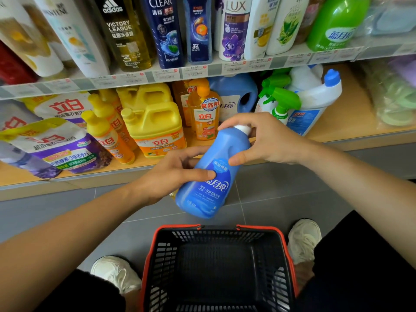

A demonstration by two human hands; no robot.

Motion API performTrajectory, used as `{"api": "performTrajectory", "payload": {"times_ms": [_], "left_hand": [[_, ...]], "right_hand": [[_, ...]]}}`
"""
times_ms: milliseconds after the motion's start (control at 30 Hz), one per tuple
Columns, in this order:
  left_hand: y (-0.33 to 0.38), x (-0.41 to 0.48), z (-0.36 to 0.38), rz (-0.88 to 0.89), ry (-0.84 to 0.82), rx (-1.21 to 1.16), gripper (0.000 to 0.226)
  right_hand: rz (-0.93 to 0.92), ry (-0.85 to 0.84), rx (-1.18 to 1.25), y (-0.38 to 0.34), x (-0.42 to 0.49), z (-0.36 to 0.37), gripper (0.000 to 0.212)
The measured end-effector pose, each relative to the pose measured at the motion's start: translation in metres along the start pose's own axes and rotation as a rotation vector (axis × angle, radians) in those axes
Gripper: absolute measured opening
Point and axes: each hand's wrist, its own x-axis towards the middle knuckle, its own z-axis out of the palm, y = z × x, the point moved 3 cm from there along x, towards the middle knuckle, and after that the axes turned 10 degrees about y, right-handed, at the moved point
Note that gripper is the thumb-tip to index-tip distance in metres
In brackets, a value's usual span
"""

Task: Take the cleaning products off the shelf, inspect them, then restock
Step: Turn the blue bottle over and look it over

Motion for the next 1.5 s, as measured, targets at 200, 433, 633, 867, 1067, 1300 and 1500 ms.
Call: {"api": "performTrajectory", "payload": {"times_ms": [200,433,633,867,1067,1300,1500], "left_hand": [[-0.005,0.0,-0.022,0.058,0.173,0.261,0.061],[0.012,0.0,-0.037,0.235,0.426,0.143,0.062],[0.028,-0.004,-0.016,0.423,0.403,0.565,0.055],[0.031,-0.006,0.001,0.412,0.386,0.526,0.047],[0.032,0.0,-0.002,0.286,0.408,0.386,0.034],[0.034,-0.007,-0.005,0.505,0.387,0.486,0.034],[0.034,-0.018,0.001,0.862,0.328,0.784,0.041]], "right_hand": [[0.031,0.242,0.144,0.01,0.005,-0.019,0.055],[0.087,0.204,-0.088,0.019,0.009,-0.032,0.044],[0.047,-0.148,-0.131,0.012,-0.006,0.026,0.061],[0.003,-0.002,0.013,0.011,-0.009,0.035,0.048],[-0.042,0.03,-0.02,0.002,-0.016,0.046,0.047],[0.036,0.125,0.057,0.006,-0.011,0.038,0.05],[0.076,0.164,0.105,0.007,-0.009,0.037,0.051]]}}
